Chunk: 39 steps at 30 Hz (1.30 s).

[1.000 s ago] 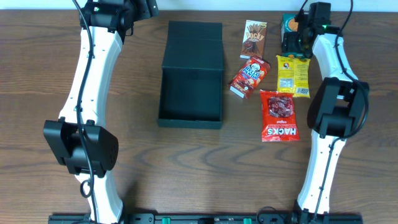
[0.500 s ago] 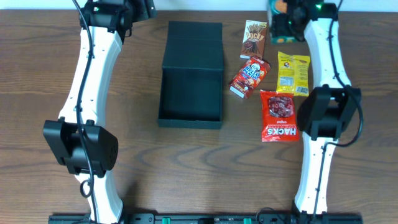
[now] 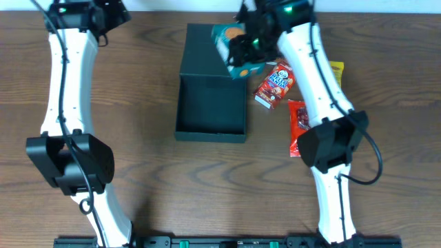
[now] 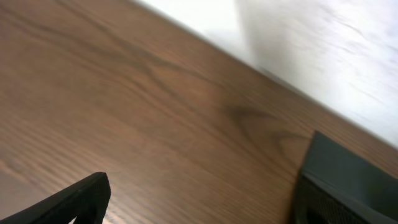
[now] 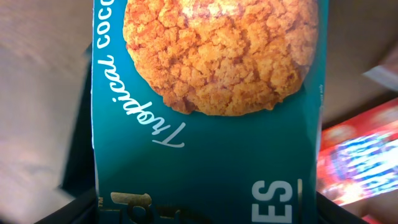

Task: Pack container
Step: 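Carry the teal cookie box into the black box, right gripper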

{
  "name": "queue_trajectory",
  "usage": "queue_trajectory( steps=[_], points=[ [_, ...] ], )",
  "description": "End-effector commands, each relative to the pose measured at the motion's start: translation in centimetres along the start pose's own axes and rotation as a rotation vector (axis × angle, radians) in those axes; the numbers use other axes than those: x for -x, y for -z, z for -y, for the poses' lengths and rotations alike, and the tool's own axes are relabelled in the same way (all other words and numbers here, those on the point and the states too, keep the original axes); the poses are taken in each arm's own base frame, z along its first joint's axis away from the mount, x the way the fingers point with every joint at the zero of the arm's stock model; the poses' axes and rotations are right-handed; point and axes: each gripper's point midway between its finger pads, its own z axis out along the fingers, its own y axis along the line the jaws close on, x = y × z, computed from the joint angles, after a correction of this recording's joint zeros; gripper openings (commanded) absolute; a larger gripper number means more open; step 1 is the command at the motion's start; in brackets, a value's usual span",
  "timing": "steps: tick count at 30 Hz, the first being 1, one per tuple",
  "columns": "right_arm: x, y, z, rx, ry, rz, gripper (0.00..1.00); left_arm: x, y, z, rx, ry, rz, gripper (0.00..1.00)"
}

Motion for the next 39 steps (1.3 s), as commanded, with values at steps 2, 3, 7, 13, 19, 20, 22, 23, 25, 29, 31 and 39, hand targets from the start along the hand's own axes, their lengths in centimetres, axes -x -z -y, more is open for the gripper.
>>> queue_trajectory(
  steps=[2, 3, 7, 13, 19, 20, 22, 23, 25, 29, 31, 39],
  points=[
    [-1.9, 0.1, -3.7, 0.011, -0.099, -0.048, 0.54, 0.0, -0.2, -1.9, 0.043, 0.037, -0.016, 0.95],
    [-2.4, -0.2, -4.4, 0.007, -0.099, -0.065, 0.54, -0.1, -0.2, -2.2, 0.047, 0.039, -0.020, 0.95],
    [-4.8, -2.2, -6.1, -0.065, -0.084, -0.130, 0.55, -0.1, -0.2, -2.5, 0.053, 0.041, -0.024, 0.95],
    [-8.5, -6.3, -6.3, -0.211, -0.137, -0.213, 0.45, -0.2, -0.2, -2.5, 0.053, 0.042, -0.026, 0.95],
    [-11.5, -9.2, -5.3, -0.265, -0.241, -0.291, 0.51, -0.4, -0.2, -2.6, 0.057, 0.040, -0.036, 0.96],
    [-11.6, -9.4, -5.2, -0.266, -0.241, -0.294, 0.62, -0.4, -0.2, -2.6, 0.057, 0.040, -0.038, 0.95],
    [-11.9, -9.8, -5.1, -0.267, -0.243, -0.301, 0.84, -0.5, -0.2, -2.6, 0.059, 0.039, -0.041, 0.95],
    [-11.9, -9.8, -5.1, -0.265, -0.242, -0.303, 0.88, -0.6, -0.2, -2.6, 0.059, 0.039, -0.043, 0.95],
    [-12.0, -9.8, -5.3, -0.260, -0.242, -0.306, 0.96, -0.6, -0.2, -2.6, 0.058, 0.038, -0.046, 0.95],
    [-12.1, -9.8, -5.8, -0.218, -0.191, -0.325, 0.99, -0.8, -0.2, -2.3, 0.042, 0.039, -0.055, 0.96],
    [-11.9, -9.9, -5.8, -0.216, -0.160, -0.317, 0.99, -0.8, -0.2, -2.3, 0.038, 0.039, -0.056, 0.95],
    [-10.1, -9.8, -4.7, -0.198, -0.087, -0.270, 0.99, -1.1, -0.2, -2.4, 0.042, 0.038, -0.067, 0.95]
  ],
)
